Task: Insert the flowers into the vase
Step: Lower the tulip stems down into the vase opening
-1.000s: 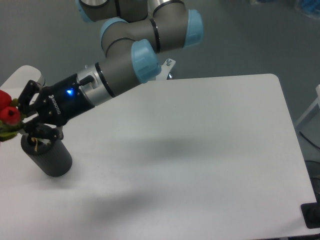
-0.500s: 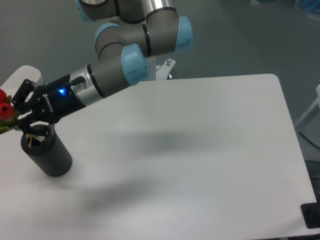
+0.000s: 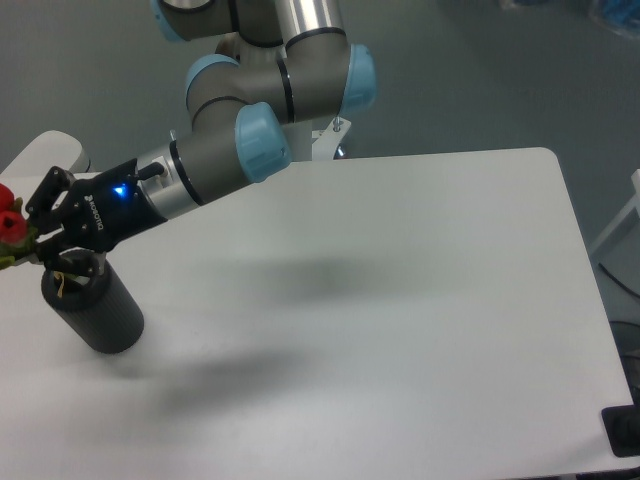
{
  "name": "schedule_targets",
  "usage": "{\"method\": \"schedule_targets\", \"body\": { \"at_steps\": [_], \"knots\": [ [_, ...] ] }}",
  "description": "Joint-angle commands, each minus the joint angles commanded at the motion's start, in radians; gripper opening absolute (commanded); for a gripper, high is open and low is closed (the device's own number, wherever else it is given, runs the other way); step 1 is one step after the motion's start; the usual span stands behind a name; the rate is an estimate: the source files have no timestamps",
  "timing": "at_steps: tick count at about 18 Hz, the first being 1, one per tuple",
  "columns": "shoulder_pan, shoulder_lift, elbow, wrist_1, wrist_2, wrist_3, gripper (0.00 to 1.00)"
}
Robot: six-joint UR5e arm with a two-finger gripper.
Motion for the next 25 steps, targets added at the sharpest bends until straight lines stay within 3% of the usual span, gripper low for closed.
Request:
{"method": "schedule_targets", "body": {
  "at_steps": [6,8,12,20,23,25],
  "knots": [
    [-0.017,-0.018,-0.049,0.002,0.002,0.104,0.28],
    [-0.020,-0.023,-0.067,0.002,0.002,0.136,0.35],
    [-0.020,-0.032,-0.106,0.002,0.002,0.210,0.41],
    [0.001,-0.058,-0.129,0.006,0.002,0.265,0.48],
    [0.029,-0.058,-0.141,0.009,0.002,0.265,0.59],
    [0.058,-0.057,-0.147,0.008,0.002,0.267,0.73]
  ]
}}
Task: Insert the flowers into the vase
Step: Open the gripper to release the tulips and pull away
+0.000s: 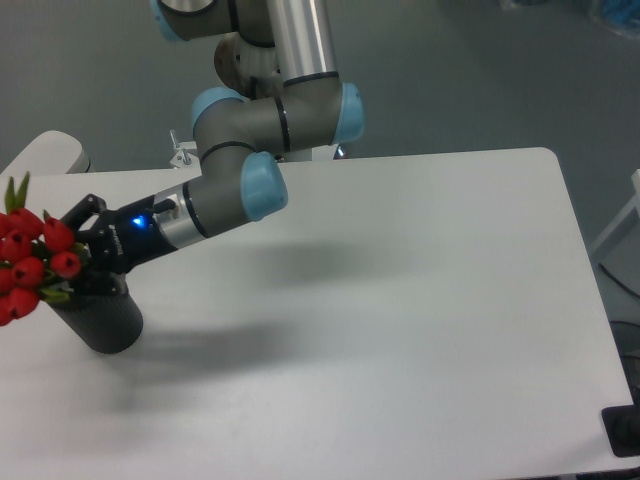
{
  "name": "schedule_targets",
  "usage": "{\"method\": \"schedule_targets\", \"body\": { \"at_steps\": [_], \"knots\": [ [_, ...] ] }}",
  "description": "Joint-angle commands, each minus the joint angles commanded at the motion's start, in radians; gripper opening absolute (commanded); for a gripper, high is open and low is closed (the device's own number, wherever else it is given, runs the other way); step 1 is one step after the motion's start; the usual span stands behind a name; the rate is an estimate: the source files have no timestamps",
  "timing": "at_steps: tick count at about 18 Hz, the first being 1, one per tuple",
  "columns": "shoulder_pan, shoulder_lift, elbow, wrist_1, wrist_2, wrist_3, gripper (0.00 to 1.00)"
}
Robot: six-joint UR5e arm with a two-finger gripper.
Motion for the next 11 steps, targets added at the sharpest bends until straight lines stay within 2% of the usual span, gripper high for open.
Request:
{"method": "schedule_targets", "body": {
  "at_steps": [1,3,4,11],
  "knots": [
    [0.009,-0.002,-0.006,0.000,0.000,0.000,0.77],
    [0.034,0.000,-0.014,0.000,0.000,-0.002,0.98],
    [0.046,0.000,-0.015,-0.002,0.000,-0.002,1.00],
    [0.140,0.012,-0.029,-0.002,0.000,-0.002,1.00]
  ]
}}
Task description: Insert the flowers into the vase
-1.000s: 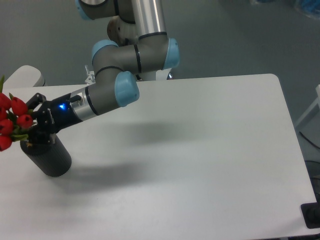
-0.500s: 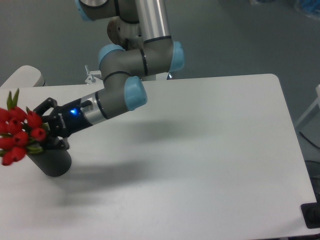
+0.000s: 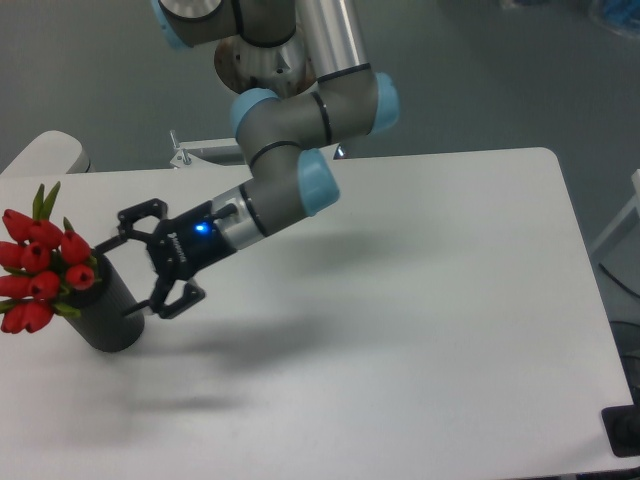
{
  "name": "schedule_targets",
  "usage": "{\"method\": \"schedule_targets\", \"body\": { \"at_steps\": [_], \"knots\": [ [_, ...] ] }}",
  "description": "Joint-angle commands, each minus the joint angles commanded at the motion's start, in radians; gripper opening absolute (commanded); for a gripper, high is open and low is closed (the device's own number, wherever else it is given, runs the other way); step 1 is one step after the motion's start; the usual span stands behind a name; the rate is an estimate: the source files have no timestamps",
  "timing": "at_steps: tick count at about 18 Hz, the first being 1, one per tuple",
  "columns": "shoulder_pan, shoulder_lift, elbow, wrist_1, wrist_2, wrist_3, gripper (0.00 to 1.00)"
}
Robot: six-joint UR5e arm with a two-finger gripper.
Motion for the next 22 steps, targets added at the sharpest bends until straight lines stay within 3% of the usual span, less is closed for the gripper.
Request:
{"method": "schedule_targets", "body": {
  "at_steps": [5,8,15,19,22],
  "knots": [
    [0.060,0.023,0.014,-0.002,0.005,-0.002,1.00],
    [0.069,0.017,0.052,0.000,0.069,-0.002,1.00],
    [0.160,-0.061,0.176,-0.002,0.242,0.000,1.00],
    [0.167,-0.093,0.248,-0.002,0.473,0.002,1.00],
    [0.164,-0.158,0.356,-0.006,0.682,0.003,1.00]
  ]
}}
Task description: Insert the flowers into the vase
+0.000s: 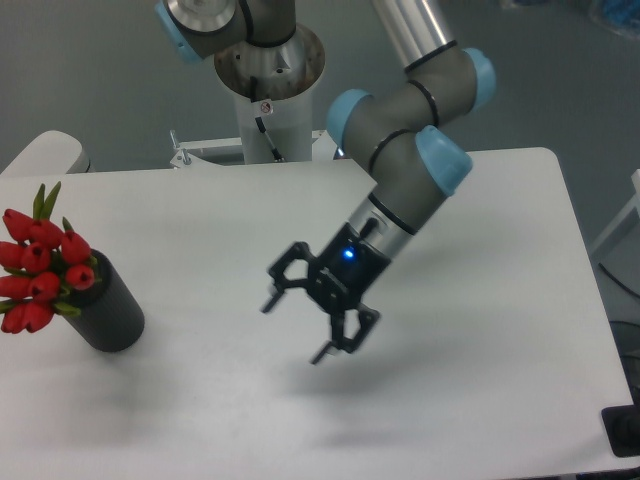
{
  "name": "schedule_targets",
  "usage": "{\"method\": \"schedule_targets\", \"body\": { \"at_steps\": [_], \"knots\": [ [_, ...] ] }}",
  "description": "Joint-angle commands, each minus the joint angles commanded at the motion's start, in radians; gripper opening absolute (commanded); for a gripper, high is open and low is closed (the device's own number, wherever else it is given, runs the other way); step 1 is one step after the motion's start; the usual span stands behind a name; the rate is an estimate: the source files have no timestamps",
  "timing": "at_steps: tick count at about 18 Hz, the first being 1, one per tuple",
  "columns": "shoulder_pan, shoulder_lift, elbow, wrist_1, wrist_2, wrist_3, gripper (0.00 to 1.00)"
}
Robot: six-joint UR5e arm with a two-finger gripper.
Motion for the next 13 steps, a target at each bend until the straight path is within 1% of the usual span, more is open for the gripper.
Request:
{"method": "schedule_targets", "body": {
  "at_steps": [2,4,6,7,8,10,11,13],
  "knots": [
    [-0.005,-0.029,0.029,-0.002,0.115,0.021,1.00],
    [-0.018,-0.066,0.040,-0.003,0.201,0.139,1.00],
    [-0.040,-0.077,0.046,-0.015,0.348,0.225,1.00],
    [-0.041,-0.080,0.049,-0.020,0.387,0.241,1.00],
    [-0.041,-0.078,0.049,-0.035,0.396,0.255,1.00],
    [-0.044,-0.066,0.051,-0.101,0.418,0.290,1.00],
    [-0.063,-0.071,0.062,-0.145,0.471,0.299,1.00],
    [-0.098,-0.071,0.082,-0.190,0.583,0.302,1.00]
  ]
}}
